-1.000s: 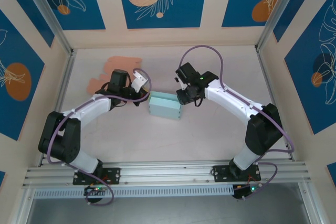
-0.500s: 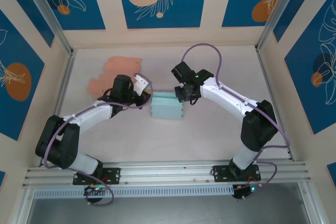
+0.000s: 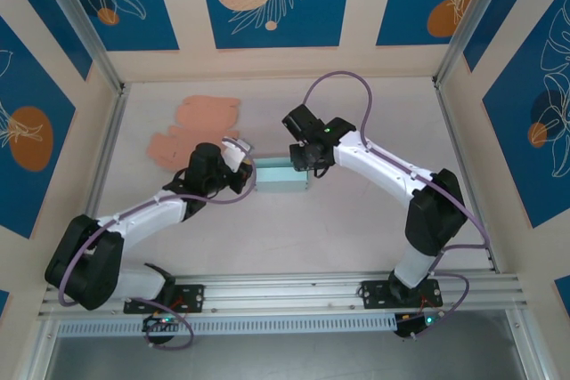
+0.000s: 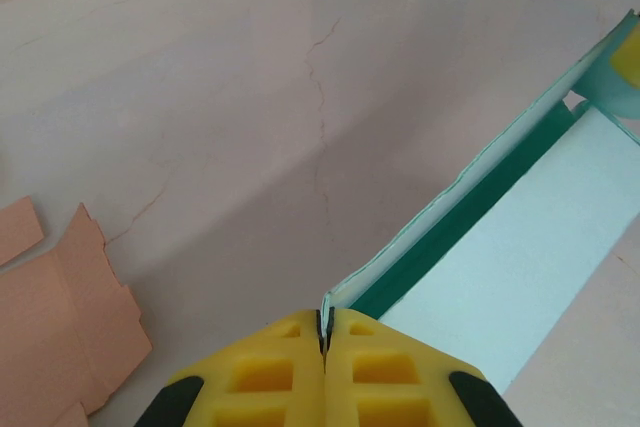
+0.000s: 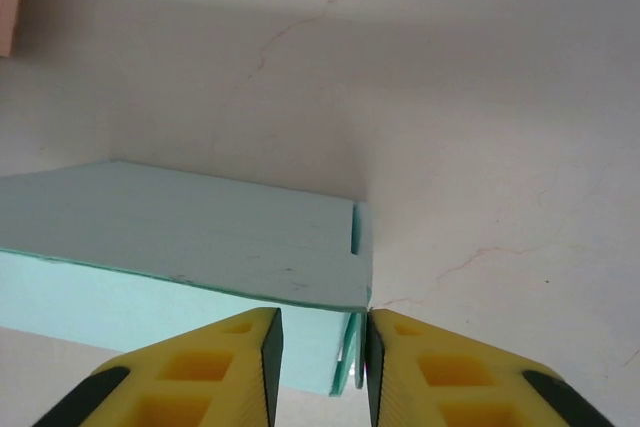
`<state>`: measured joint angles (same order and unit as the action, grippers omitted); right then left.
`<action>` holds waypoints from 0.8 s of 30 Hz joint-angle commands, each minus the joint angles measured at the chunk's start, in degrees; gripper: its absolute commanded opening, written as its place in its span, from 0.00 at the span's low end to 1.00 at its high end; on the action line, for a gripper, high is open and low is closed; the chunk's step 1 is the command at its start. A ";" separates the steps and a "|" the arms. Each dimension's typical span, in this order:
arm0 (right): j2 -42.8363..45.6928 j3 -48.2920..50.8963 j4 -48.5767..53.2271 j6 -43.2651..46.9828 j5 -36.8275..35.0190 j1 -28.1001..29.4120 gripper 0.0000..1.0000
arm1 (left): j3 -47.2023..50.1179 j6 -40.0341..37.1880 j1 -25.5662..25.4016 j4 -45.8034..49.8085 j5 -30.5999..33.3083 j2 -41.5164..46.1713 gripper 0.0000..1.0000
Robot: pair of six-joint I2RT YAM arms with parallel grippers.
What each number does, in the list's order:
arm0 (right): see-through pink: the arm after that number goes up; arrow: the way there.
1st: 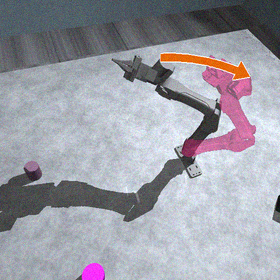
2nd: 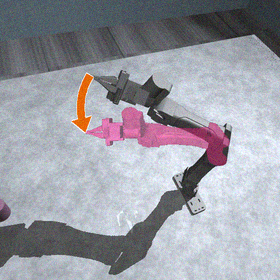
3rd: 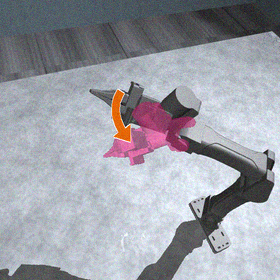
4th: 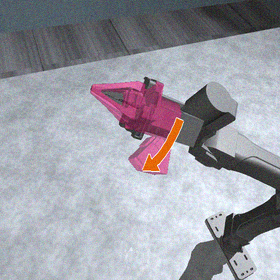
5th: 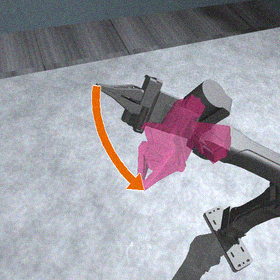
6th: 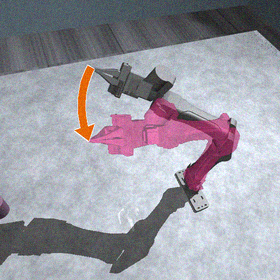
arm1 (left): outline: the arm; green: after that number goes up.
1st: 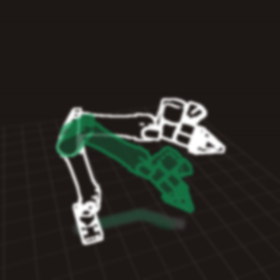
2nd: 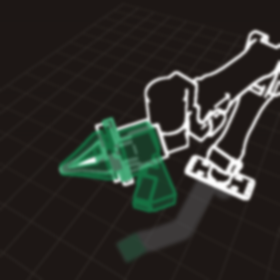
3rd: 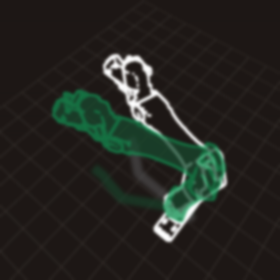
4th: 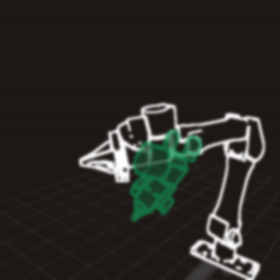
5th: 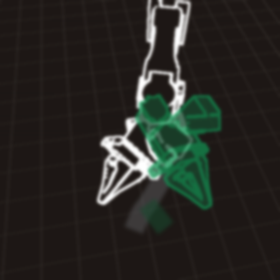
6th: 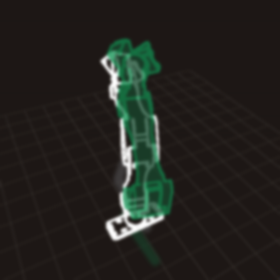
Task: Fold the paper box
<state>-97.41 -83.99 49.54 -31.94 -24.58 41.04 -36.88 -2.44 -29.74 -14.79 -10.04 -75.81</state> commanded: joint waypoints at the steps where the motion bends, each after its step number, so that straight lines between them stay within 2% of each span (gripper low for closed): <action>1: -0.43 -1.01 0.25 -2.00 -0.64 0.79 0.30 | 0.04 -0.20 -1.28 -2.17 1.06 -0.21 0.00; 2: -0.49 -0.84 0.30 -2.16 -0.93 0.75 0.28 | -0.06 -0.20 -1.32 -2.15 1.41 -0.31 0.00; 4: -0.68 -0.77 0.24 -2.15 -0.75 0.76 0.18 | -0.52 -0.46 -1.34 -1.49 1.46 -0.55 0.00; 7: -0.98 -0.62 -0.16 -2.99 -0.65 0.90 0.15 | -0.91 -0.08 -1.49 -1.30 2.60 -0.97 0.00; 24: -3.73 -6.12 0.71 -5.02 0.73 1.42 0.16 | -0.12 -0.31 -5.01 -4.76 6.76 -2.35 0.00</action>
<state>-100.55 -87.31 52.53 -35.40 -26.63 41.41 -36.88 -2.44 -32.38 -17.17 -1.69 -77.41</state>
